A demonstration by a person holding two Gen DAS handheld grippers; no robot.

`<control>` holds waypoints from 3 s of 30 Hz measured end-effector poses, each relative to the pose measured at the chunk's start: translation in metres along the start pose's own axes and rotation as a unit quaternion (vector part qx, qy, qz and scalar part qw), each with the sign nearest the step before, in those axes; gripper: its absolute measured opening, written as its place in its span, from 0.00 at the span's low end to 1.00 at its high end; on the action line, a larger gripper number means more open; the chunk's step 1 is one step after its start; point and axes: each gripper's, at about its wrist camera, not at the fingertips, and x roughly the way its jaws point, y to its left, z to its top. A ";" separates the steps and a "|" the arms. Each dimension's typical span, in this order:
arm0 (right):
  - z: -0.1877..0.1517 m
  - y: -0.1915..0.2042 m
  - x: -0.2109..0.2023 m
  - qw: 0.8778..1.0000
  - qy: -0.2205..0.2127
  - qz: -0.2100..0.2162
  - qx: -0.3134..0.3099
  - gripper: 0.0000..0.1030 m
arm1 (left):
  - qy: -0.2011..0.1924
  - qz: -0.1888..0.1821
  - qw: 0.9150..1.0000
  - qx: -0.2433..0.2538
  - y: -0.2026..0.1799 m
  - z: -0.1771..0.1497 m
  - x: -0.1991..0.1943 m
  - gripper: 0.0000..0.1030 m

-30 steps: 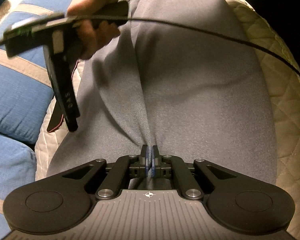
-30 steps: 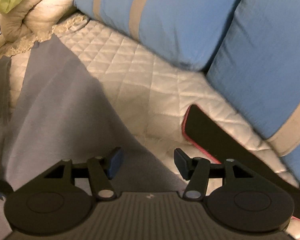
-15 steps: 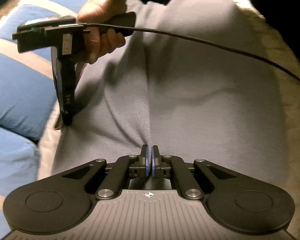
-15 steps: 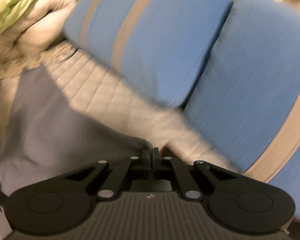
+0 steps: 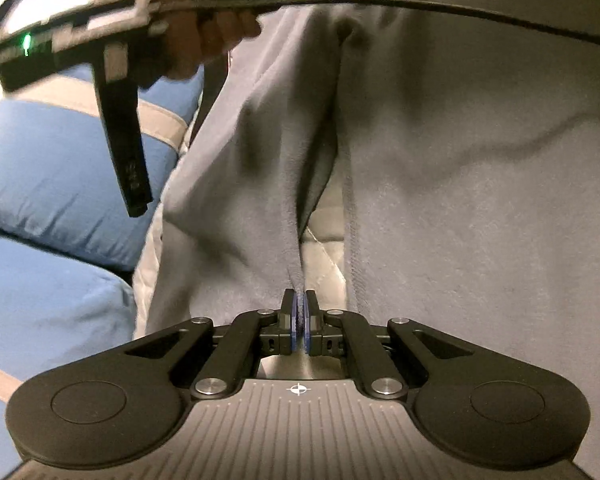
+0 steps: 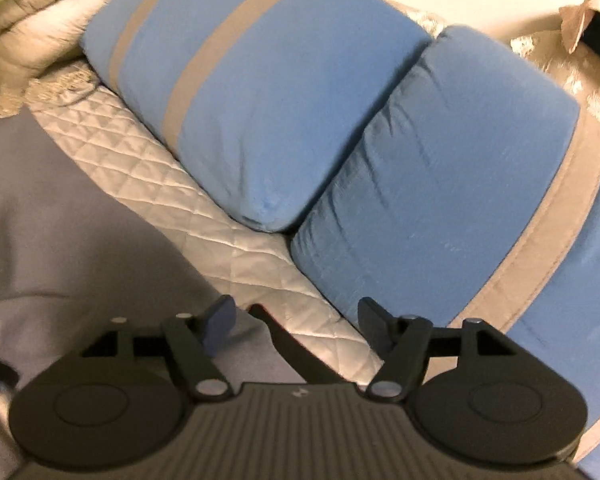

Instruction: Fold clothes

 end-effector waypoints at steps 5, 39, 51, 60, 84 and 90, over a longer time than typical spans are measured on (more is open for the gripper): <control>-0.008 0.021 -0.036 0.999 0.012 0.014 -0.047 0.83 | 0.016 -0.010 1.000 0.015 -0.005 0.002 -0.009 0.03; -0.033 0.058 -0.149 0.997 0.038 0.035 -0.065 1.00 | 0.048 0.053 0.912 -0.404 0.139 -0.204 -0.105 0.48; -0.094 -0.018 -0.161 0.994 0.086 0.072 -0.004 1.00 | 0.109 0.000 0.901 -0.420 0.199 -0.307 -0.050 0.48; -0.130 -0.087 -0.173 0.992 0.097 0.069 0.038 1.00 | 0.106 -0.103 0.868 -0.475 0.205 -0.332 -0.008 0.27; -0.222 -0.236 -0.083 0.971 0.169 0.006 0.172 0.52 | 0.124 -0.074 0.880 -0.453 0.194 -0.314 -0.016 0.06; -0.220 -0.234 -0.082 0.971 0.165 0.016 0.170 0.02 | 0.120 -0.070 0.880 -0.455 0.193 -0.316 -0.017 0.06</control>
